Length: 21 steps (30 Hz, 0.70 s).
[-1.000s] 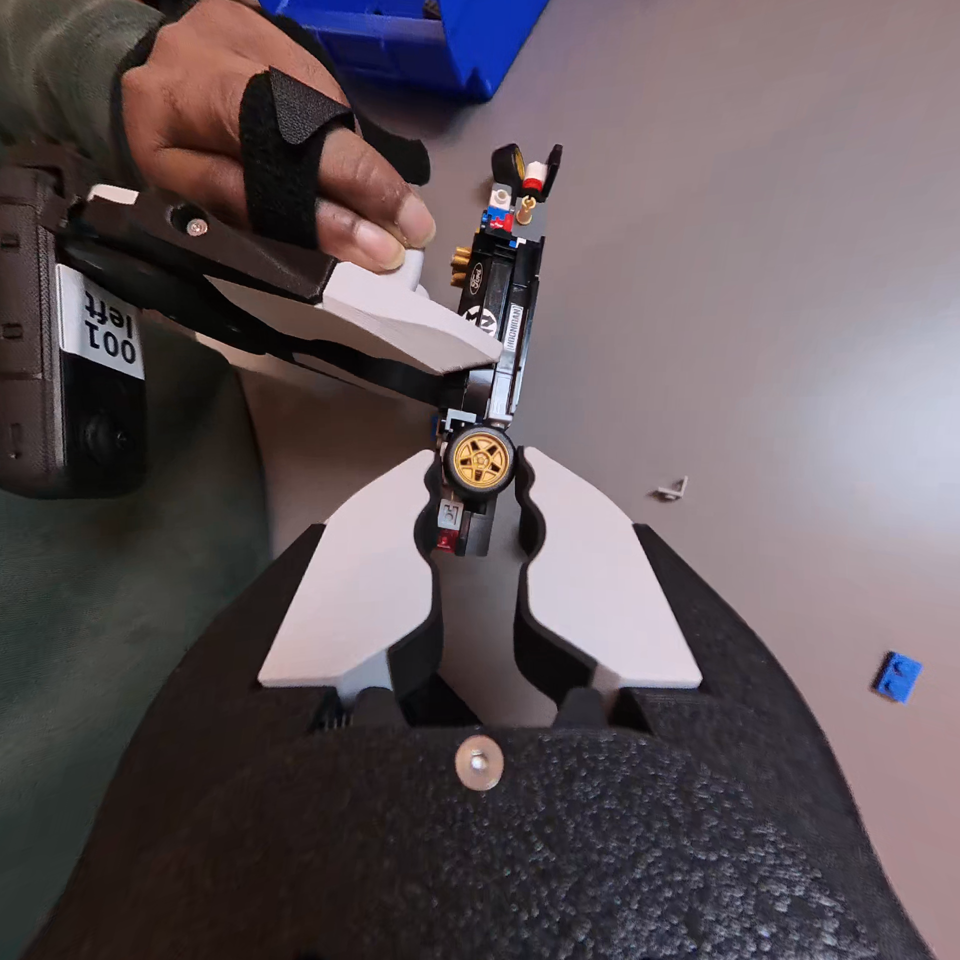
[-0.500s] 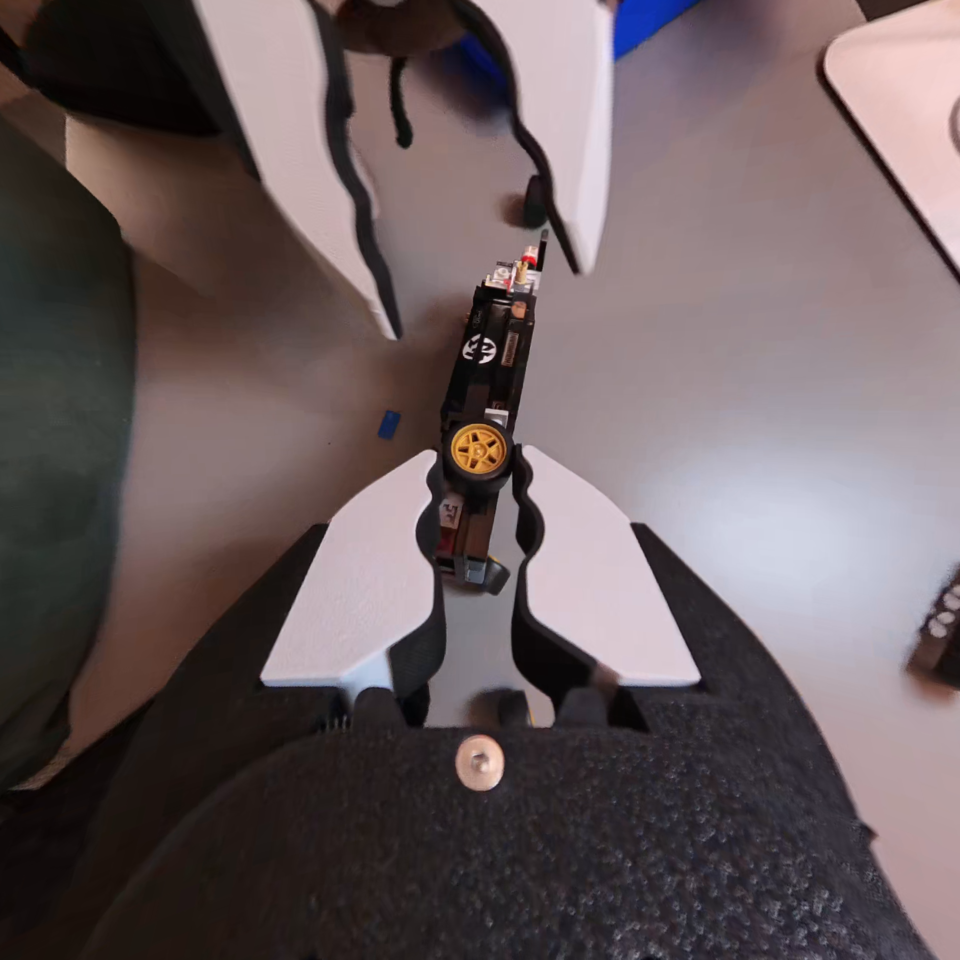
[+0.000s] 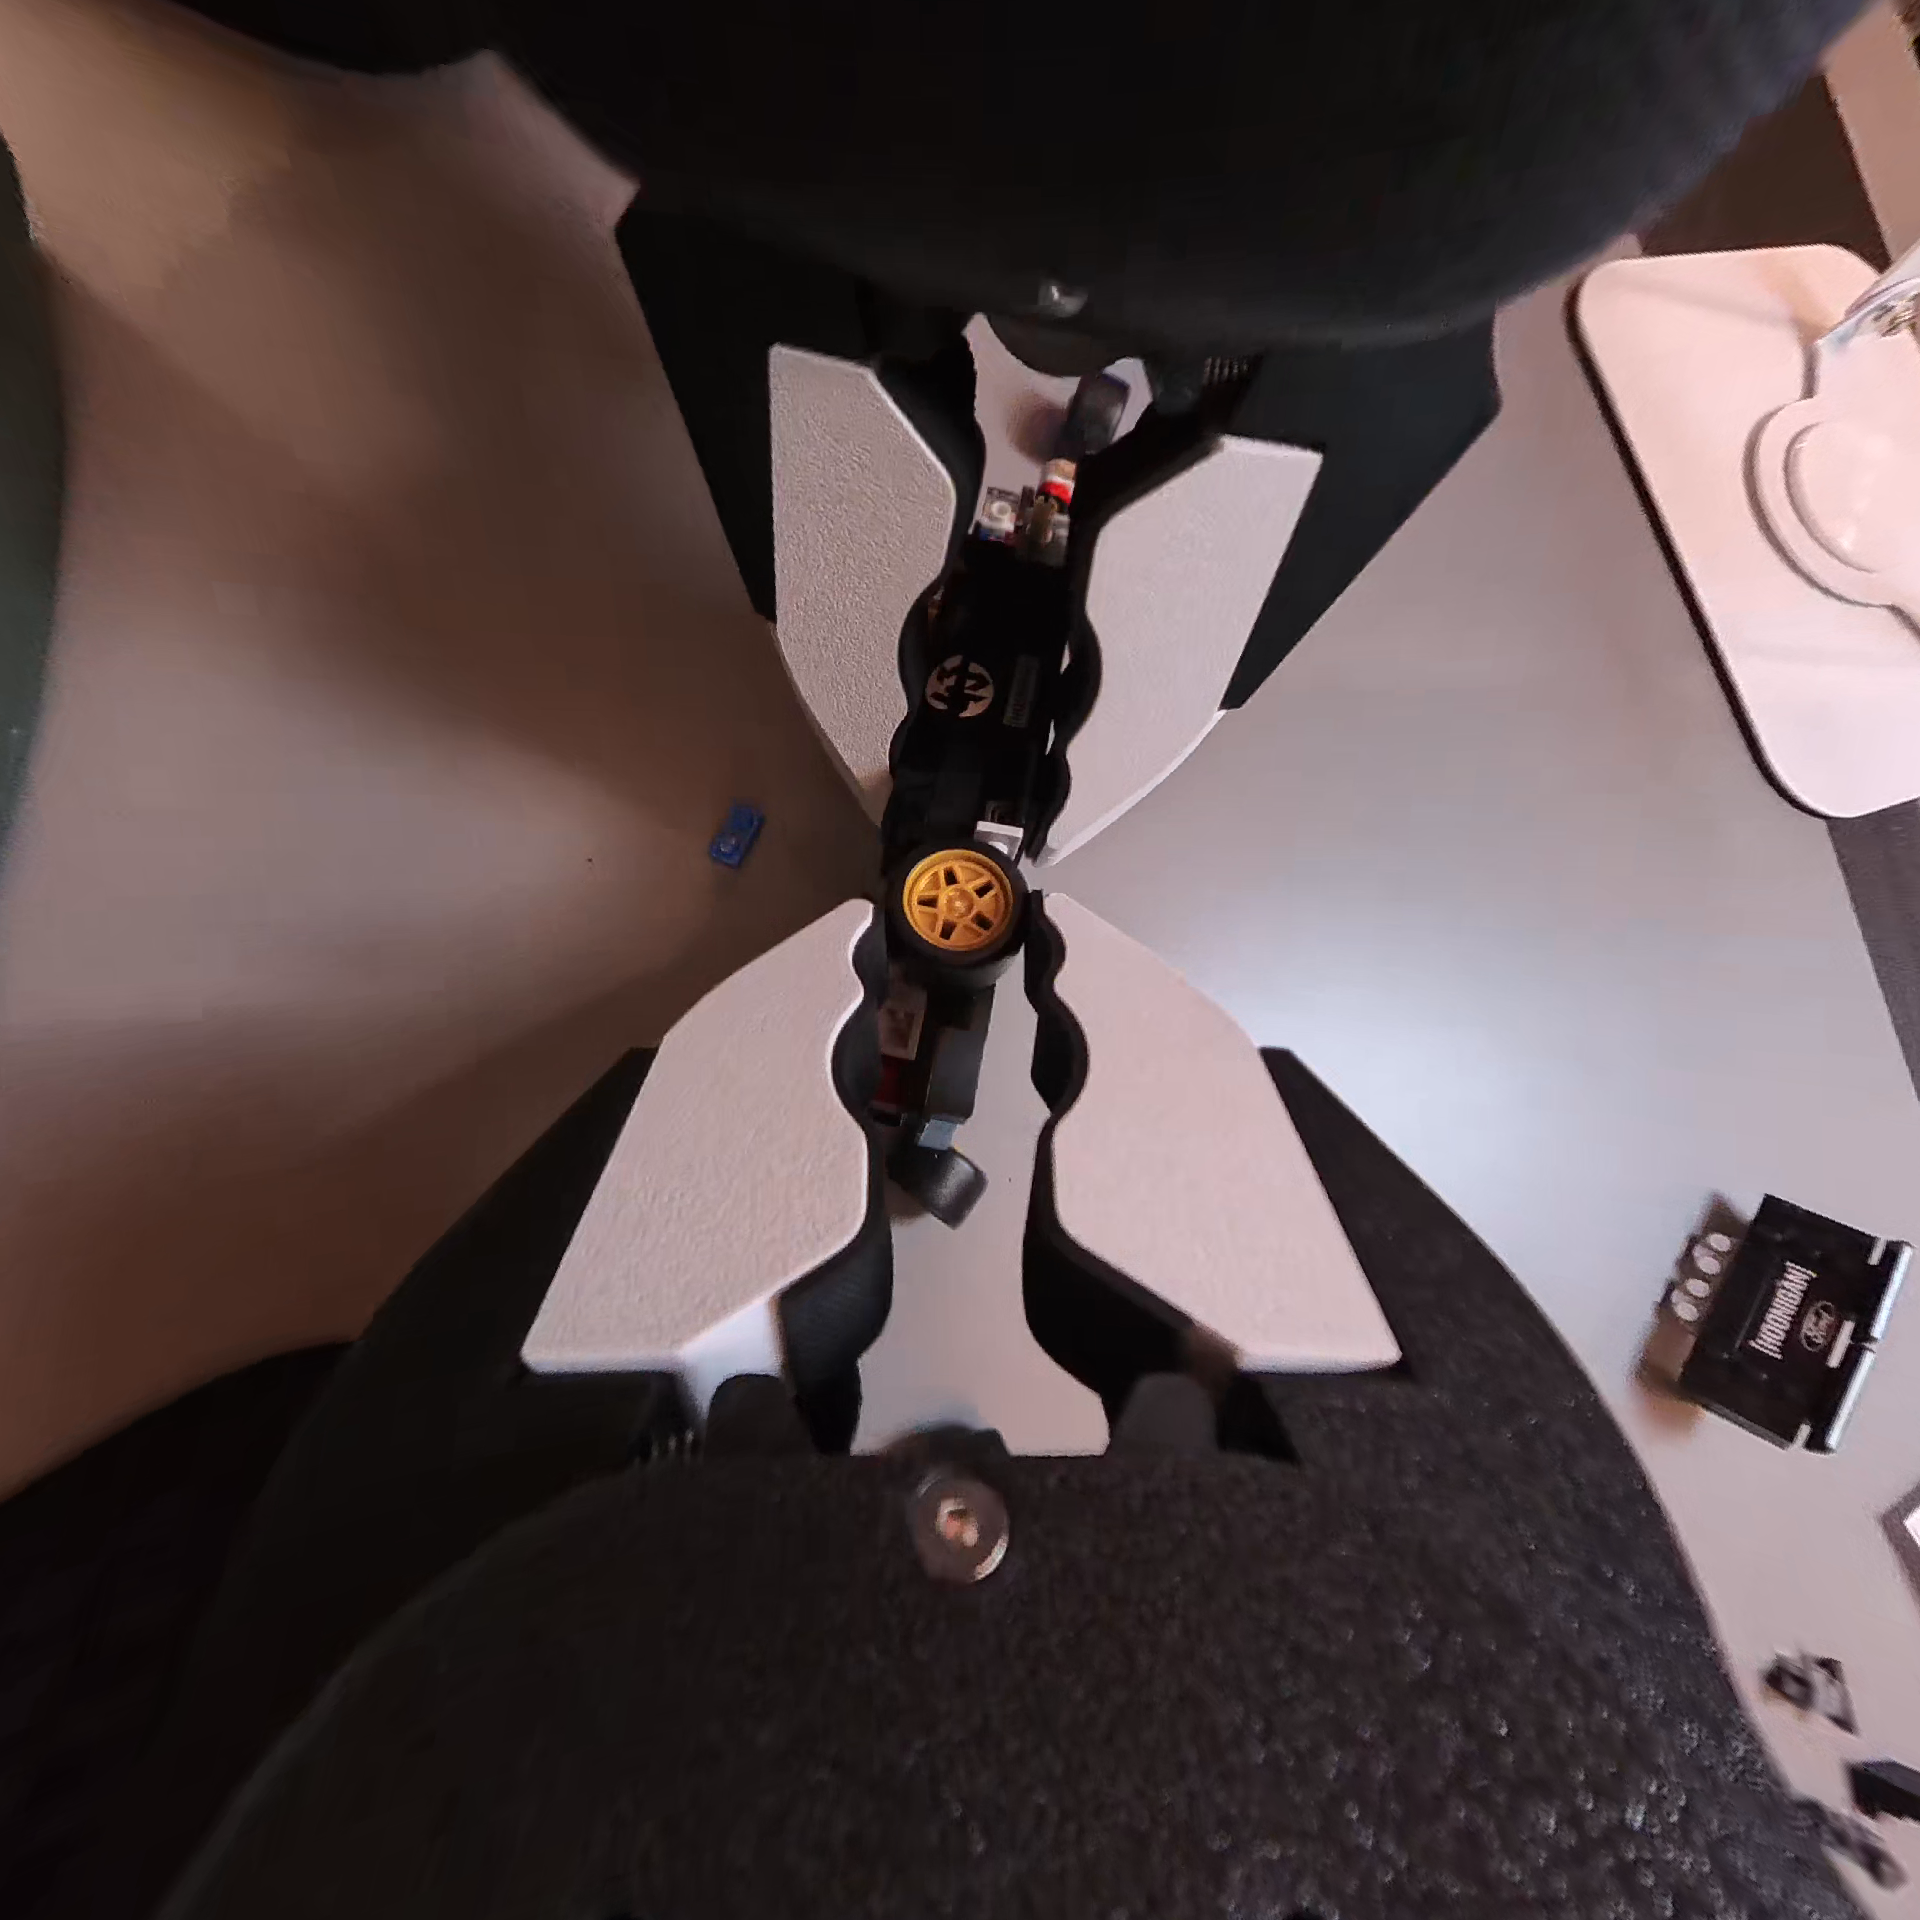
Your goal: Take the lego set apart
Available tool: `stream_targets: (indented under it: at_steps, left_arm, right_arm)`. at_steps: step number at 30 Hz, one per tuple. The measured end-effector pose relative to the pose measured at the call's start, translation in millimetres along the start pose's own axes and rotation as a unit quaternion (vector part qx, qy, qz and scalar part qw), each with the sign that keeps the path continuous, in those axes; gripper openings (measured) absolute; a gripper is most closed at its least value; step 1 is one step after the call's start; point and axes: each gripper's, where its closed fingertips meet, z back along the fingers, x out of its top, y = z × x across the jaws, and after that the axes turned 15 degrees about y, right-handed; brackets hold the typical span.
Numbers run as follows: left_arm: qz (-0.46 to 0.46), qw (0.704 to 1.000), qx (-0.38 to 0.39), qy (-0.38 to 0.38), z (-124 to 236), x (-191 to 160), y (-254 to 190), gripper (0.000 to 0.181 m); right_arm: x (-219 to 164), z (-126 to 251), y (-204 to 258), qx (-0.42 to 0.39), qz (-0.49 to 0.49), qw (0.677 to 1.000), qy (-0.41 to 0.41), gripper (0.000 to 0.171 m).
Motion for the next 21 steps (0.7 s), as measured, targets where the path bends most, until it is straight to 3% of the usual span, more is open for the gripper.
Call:
stream_targets:
  at_steps: [3, 6, 9, 12, 14, 17, 21]
  left_arm:
    - [-0.003, 1.0, -0.016, 0.009, -5.6, -0.7, -2.2, 0.031]
    - [-0.002, 1.0, -0.011, 0.004, -2.4, -2.9, -0.5, 0.03]
    - [0.016, 1.0, -0.014, -0.005, -1.5, -10.4, 2.7, 0.03]
    - [0.027, 0.999, -0.028, -0.014, 1.0, -11.4, 4.0, 0.03]
    - [0.037, 0.998, -0.057, -0.016, 3.6, -10.7, 4.3, 0.03]
    - [0.07, 0.987, -0.139, -0.029, 10.2, -8.9, 10.1, 0.03]
    - [0.111, 0.944, -0.307, -0.04, 8.1, -9.5, 21.6, 0.029]
  right_arm:
    - [25.2, 30.6, -9.7, -0.015, -0.033, 0.993, -0.116, 0.025]
    - [5.2, 28.2, -3.8, -0.034, -0.011, 0.997, -0.073, 0.025]
    - [-6.8, 53.5, -17.8, -0.025, -0.104, 0.984, -0.142, 0.025]
    - [-18.2, 71.8, -33.5, -0.049, -0.154, 0.973, -0.166, 0.025]
    - [-28.3, 69.8, -36.5, -0.016, -0.207, 0.963, -0.171, 0.025]
    - [-48.2, 53.1, -37.0, 0.004, -0.243, 0.959, -0.148, 0.026]
    - [-54.1, 40.9, -32.8, 0.01, -0.258, 0.956, -0.142, 0.026]
